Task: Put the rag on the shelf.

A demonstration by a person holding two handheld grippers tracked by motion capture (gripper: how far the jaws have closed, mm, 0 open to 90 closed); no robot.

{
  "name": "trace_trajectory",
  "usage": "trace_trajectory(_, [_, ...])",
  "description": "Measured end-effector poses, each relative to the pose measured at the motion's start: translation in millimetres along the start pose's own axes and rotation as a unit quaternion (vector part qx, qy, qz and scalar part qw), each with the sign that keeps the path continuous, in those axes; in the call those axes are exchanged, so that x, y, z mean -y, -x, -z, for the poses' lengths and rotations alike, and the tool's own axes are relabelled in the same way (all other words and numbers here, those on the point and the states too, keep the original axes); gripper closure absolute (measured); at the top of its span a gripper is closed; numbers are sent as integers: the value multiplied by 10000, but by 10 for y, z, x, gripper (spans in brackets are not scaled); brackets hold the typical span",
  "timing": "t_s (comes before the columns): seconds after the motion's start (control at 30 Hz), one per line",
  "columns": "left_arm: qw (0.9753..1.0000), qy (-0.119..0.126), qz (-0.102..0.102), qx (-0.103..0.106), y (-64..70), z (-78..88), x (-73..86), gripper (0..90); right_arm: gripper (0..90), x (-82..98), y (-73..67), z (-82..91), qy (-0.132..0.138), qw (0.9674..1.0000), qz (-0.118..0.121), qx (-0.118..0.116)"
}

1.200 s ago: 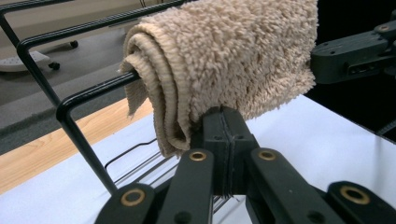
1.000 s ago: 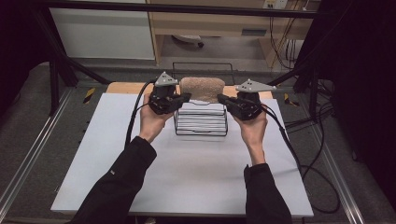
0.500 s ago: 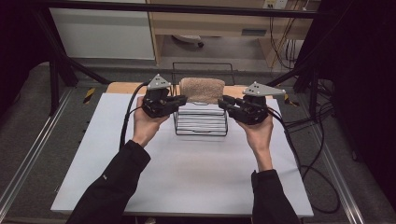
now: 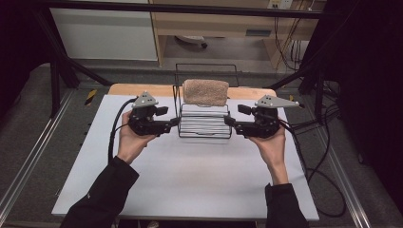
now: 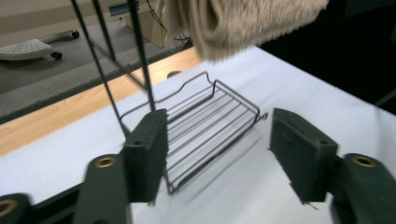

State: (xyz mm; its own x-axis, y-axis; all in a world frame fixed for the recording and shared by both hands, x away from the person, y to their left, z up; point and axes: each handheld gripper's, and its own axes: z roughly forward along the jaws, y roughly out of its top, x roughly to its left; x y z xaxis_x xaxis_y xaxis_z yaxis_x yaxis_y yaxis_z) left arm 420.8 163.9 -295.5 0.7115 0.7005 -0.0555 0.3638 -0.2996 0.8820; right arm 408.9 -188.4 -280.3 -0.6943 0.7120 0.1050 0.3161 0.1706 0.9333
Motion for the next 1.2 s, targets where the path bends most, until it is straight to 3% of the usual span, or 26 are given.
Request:
trace_trajectory(0.2, [9999, -59, 90, 25, -63, 97, 297, 203, 129, 181, 37, 51, -114, 9999, -114, -19])
trace_trajectory(0.4, [9998, -134, 114, 4, -112, 193, 604, 152, 50, 359, 74, 60, -199, 9997, -112, -20])
trace_trajectory(0.77, [9993, -334, 133, -103, -193, 353, 1138, 102, 5, 730, 88, 47, -420, 9990, -69, -102])
trace_trajectory(1.2, [9975, -598, 314, -214, -323, 538, 1695, 87, 5, 1309, 161, 51, -854, 9959, -226, -206])
